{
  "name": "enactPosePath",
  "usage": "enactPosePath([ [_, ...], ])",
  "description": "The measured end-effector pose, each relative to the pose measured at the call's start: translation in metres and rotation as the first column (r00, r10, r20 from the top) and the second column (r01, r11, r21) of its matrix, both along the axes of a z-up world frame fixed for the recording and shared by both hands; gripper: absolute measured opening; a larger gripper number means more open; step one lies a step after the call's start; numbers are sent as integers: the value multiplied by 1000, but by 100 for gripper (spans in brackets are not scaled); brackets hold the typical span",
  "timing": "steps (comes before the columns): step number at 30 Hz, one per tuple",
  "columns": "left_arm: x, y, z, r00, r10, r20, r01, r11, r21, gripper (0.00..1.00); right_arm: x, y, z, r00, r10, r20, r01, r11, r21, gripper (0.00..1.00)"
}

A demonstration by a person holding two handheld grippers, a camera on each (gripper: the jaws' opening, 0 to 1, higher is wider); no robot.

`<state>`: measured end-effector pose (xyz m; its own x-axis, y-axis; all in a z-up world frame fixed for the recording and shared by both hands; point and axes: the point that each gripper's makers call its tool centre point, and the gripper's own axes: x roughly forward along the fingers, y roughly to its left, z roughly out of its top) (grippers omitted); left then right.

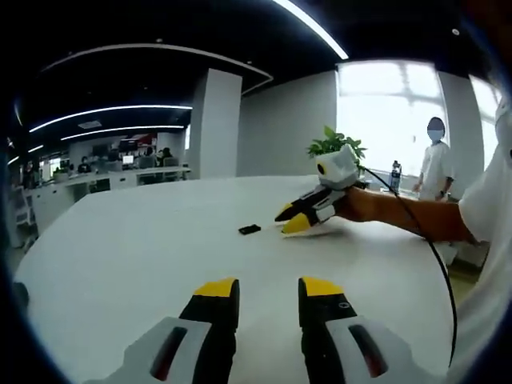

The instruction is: Snap the two parts of the plastic buckle together until the buckle closes and remains connected.

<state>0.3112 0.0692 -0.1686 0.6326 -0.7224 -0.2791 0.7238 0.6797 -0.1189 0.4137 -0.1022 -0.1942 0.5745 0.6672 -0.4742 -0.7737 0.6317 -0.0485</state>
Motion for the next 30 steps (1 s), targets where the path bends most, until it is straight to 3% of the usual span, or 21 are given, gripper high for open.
enactPosePath([
  [6,11,-1,1,1000,16,3,-16,1000,4,29,-21,-6,8,997,-80,19,79,997,13,32],
  [8,13,-3,2,1000,14,6,-14,1000,3,28,-12,-10,9,995,-96,17,96,995,16,32],
  [14,22,-7,1,1000,12,8,-12,1000,2,28,-32,-14,9,984,-173,-40,175,983,51,29],
  [23,35,-11,-6,1000,25,-12,-25,1000,0,28,-48,-19,13,966,-260,-5,260,964,57,31],
  [30,35,-12,-12,999,25,-20,-25,1000,19,28,-65,-20,17,951,-307,29,305,950,58,31],
])
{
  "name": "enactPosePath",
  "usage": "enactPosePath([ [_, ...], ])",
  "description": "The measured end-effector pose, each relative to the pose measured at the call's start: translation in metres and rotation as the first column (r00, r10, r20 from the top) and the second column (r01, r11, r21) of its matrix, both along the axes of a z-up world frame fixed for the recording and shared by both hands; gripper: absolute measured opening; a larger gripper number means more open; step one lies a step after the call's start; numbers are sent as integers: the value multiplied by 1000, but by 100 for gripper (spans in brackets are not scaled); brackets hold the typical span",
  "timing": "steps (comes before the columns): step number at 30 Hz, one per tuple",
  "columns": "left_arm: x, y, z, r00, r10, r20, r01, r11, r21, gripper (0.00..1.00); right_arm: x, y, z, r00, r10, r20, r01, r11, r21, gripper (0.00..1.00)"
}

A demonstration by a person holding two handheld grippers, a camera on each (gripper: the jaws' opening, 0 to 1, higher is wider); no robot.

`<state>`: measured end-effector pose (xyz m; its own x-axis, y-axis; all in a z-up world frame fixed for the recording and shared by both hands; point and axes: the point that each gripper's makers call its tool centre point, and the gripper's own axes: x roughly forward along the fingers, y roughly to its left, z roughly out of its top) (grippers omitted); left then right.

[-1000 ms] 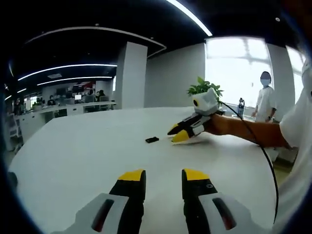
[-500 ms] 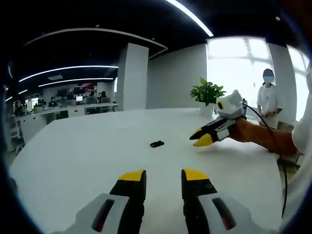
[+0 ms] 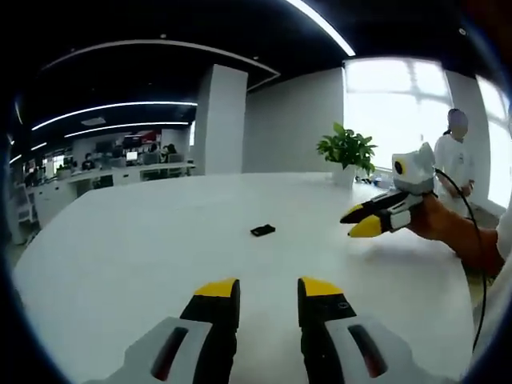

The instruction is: Snap the two parts of the plastic buckle together until the buckle closes and remains connected.

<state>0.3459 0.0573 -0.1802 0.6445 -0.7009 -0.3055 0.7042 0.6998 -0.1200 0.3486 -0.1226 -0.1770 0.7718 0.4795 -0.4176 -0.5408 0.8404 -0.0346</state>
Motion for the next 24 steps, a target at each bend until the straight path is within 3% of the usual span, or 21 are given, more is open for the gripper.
enactPosePath([
  [10,-7,10,8,999,31,24,-31,999,12,28,-23,-7,2,999,-40,19,40,999,-3,31],
  [16,-18,23,6,998,55,22,-56,998,18,28,-42,-23,0,997,-77,23,77,997,-21,31],
  [24,-36,34,5,997,84,0,-84,997,1,29,-74,-25,0,993,-121,11,120,992,45,31],
])
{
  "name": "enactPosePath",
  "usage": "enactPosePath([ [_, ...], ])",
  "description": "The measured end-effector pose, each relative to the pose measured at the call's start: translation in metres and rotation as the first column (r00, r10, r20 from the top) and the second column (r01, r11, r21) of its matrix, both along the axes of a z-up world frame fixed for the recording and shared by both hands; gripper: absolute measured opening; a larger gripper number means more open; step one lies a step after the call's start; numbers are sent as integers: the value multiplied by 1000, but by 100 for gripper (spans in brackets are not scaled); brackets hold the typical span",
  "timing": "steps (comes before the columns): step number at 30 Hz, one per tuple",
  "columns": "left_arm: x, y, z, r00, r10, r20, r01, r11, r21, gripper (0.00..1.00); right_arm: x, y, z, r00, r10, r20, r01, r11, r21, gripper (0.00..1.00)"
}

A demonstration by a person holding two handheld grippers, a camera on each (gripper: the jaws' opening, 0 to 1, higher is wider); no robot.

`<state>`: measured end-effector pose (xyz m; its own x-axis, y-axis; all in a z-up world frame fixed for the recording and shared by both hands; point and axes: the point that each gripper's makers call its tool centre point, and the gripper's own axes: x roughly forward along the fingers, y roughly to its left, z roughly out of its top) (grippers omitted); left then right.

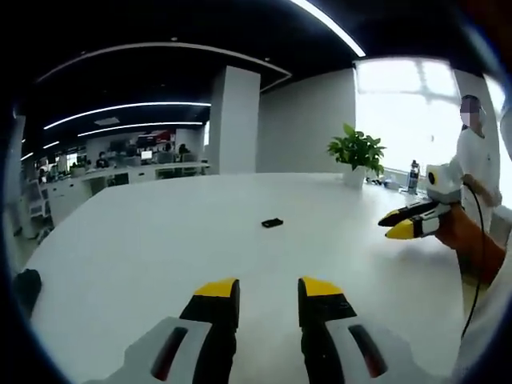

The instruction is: Snap the two parts of the plastic buckle together until the buckle closes and remains connected.

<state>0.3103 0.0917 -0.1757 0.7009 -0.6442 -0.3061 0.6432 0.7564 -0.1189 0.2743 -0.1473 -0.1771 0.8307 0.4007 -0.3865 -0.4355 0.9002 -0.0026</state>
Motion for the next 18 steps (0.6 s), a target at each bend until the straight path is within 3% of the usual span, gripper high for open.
enactPosePath([
  [12,-17,5,5,1000,14,-1,-14,1000,-17,29,-25,6,-2,999,-29,-14,29,999,15,30],
  [18,-17,7,0,1000,30,-6,-30,1000,-7,29,-33,6,-3,999,-35,-1,35,999,-27,30],
])
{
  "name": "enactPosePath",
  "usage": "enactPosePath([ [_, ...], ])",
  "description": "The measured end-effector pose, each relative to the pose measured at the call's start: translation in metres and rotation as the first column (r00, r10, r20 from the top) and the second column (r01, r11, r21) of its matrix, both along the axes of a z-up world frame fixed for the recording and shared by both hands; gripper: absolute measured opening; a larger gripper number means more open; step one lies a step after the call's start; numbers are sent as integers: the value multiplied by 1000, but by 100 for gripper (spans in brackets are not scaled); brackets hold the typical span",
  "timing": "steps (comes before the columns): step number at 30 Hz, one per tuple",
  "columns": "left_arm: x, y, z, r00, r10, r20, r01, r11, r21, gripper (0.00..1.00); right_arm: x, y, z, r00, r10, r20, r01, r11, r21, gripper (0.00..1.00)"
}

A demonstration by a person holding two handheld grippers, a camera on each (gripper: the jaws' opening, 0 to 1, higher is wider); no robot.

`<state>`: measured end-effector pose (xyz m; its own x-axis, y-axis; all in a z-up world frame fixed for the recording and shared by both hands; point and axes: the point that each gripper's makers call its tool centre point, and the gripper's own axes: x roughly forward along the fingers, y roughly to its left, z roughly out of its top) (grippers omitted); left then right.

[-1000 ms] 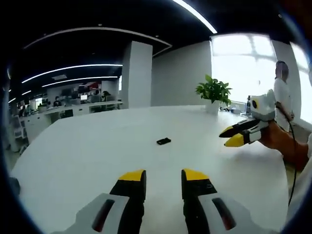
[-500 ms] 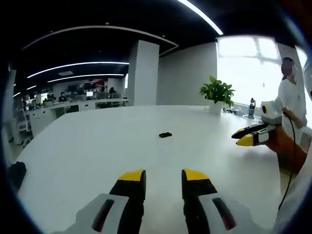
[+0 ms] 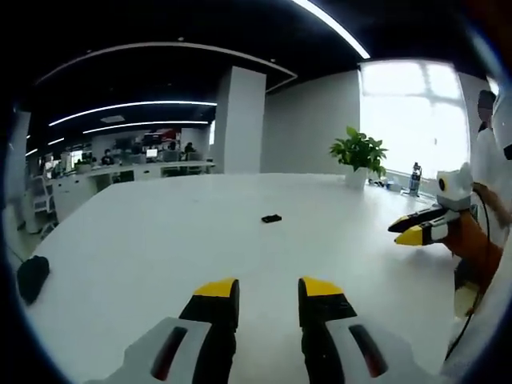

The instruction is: Snap the two parts of the plastic buckle together until the buckle closes and remains connected.

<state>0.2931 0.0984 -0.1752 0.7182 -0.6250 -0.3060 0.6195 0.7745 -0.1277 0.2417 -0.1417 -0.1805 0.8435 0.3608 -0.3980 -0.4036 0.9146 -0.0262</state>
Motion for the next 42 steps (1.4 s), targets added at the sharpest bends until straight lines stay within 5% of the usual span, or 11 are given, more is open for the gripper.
enactPosePath([
  [42,-10,3,10,999,27,35,-28,999,18,29,-7,-3,5,998,-50,29,51,999,-15,33],
])
